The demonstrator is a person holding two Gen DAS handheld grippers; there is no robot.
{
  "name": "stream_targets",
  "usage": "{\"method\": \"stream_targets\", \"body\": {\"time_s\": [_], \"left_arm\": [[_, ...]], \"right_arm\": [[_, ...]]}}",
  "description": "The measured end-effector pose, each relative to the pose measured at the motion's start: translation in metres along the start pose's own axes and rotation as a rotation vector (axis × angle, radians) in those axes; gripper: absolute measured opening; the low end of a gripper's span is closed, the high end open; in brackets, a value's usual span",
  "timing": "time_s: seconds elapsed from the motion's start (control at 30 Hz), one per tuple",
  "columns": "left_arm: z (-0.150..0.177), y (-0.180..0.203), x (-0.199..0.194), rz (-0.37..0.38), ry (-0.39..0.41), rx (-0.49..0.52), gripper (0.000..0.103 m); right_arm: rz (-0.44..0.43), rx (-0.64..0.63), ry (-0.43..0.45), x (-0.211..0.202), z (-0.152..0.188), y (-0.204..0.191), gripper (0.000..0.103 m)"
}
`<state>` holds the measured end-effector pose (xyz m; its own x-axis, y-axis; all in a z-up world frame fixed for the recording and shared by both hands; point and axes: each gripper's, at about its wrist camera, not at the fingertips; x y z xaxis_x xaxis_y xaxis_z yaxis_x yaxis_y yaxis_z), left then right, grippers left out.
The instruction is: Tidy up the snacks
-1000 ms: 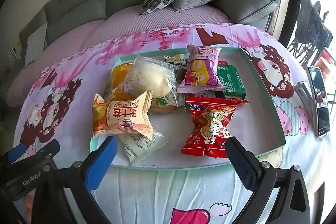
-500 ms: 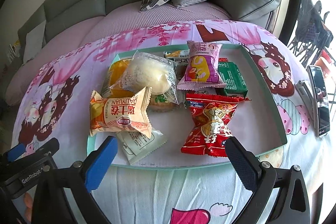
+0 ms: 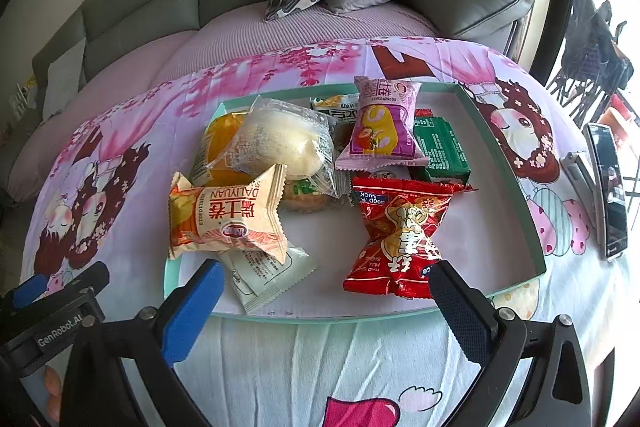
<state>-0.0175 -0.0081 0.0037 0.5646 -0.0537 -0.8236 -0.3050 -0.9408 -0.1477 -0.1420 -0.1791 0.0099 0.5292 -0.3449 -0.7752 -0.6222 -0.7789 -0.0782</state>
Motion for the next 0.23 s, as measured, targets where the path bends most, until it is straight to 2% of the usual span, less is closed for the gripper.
{"method": "stream_targets", "body": {"time_s": [0.23], "left_arm": [[-0.0004, 0.0003, -0.0011, -0.004, 0.005, -0.002, 0.103]], "right_arm": [[0.0, 0.001, -0.002, 0.0005, 0.0, 0.0005, 0.103]]}}
Point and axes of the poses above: each gripper's, at about its wrist camera, not at the fingertips, and x roughly the way its jaws point, y to its right, z to its underside, and after that the axes turned 6 degrees about y, right-handed
